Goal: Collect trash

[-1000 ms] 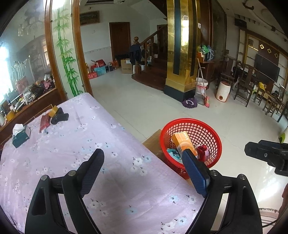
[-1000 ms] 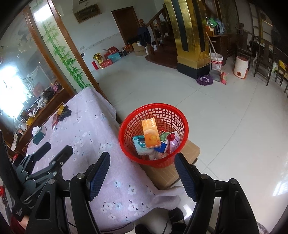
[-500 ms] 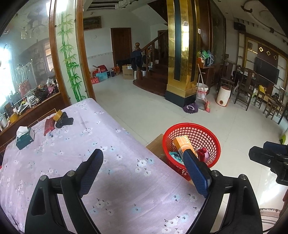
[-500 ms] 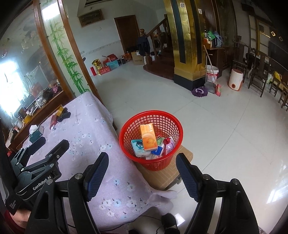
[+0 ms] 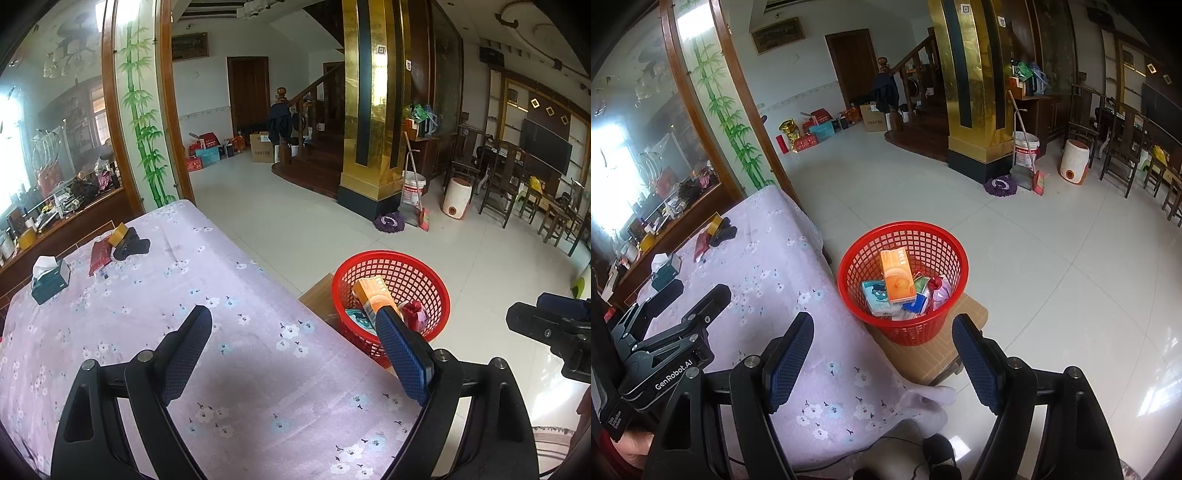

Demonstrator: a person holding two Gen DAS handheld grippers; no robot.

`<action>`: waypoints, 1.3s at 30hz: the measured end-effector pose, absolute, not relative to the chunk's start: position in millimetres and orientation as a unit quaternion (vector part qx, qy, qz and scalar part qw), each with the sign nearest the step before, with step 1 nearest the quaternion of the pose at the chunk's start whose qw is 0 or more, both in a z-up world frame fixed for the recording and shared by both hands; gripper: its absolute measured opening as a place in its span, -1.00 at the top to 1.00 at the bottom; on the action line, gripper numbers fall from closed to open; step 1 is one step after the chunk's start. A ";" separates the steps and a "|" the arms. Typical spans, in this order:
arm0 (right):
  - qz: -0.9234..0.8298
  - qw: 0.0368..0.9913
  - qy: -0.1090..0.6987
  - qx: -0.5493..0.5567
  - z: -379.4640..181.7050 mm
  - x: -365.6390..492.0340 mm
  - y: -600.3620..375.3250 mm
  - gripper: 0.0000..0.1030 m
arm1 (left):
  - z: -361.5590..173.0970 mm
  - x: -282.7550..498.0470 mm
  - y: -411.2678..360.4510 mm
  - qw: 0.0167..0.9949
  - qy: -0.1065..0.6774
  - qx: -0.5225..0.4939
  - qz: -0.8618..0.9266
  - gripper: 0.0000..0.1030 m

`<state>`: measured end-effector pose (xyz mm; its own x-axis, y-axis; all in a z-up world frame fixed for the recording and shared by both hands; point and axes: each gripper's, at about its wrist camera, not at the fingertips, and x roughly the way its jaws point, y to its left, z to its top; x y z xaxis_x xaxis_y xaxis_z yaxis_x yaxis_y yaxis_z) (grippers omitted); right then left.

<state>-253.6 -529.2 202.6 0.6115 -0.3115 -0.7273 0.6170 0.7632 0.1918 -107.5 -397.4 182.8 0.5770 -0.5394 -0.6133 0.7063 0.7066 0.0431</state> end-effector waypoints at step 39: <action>-0.265 0.866 0.362 0.223 191.4 -255.4 -532.2 -0.59 | 176.1 -111.3 -396.4 0.868 0.311 0.143 -0.360 -0.73</action>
